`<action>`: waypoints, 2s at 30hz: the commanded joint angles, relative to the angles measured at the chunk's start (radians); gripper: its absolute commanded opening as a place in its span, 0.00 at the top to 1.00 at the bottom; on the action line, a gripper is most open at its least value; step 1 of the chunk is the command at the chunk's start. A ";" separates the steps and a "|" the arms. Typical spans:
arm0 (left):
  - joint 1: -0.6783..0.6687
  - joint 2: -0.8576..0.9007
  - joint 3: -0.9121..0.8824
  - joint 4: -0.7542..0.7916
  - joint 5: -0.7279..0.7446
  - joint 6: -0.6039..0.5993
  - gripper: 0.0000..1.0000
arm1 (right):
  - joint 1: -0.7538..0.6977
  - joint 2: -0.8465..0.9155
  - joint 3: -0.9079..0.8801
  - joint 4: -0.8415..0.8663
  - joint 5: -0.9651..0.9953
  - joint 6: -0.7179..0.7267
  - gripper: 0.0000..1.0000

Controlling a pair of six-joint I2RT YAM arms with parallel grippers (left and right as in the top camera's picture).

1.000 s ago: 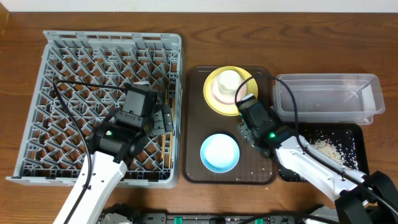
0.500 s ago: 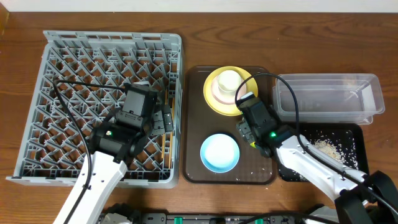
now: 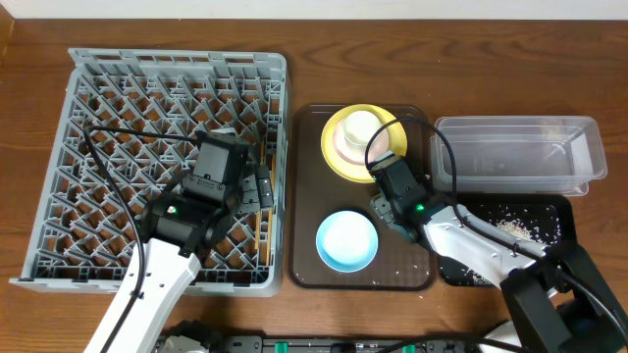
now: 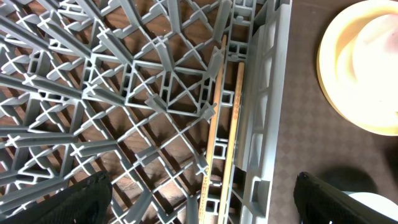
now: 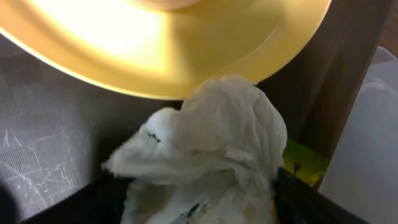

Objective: Sort waste into correct bins and load items into the dishwasher
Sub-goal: 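Move the right gripper to the white tissue and grasp it, then carry the tissue to the clear plastic bin and release it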

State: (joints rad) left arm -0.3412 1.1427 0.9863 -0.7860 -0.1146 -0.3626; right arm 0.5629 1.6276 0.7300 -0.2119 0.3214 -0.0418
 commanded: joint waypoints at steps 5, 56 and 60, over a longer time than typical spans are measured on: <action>0.004 -0.002 0.011 -0.003 -0.012 0.002 0.06 | -0.005 0.022 -0.007 -0.021 0.002 -0.012 0.70; 0.004 -0.002 0.011 -0.003 -0.012 0.002 0.05 | -0.694 -0.417 0.119 -0.149 -0.521 0.266 0.99; 0.004 -0.002 0.011 -0.003 -0.012 0.002 0.06 | -0.774 -0.292 0.119 -0.116 -0.566 0.265 0.99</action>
State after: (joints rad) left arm -0.3412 1.1427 0.9863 -0.7860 -0.1146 -0.3626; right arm -0.1749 1.2625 0.8375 -0.3485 -0.1452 0.1959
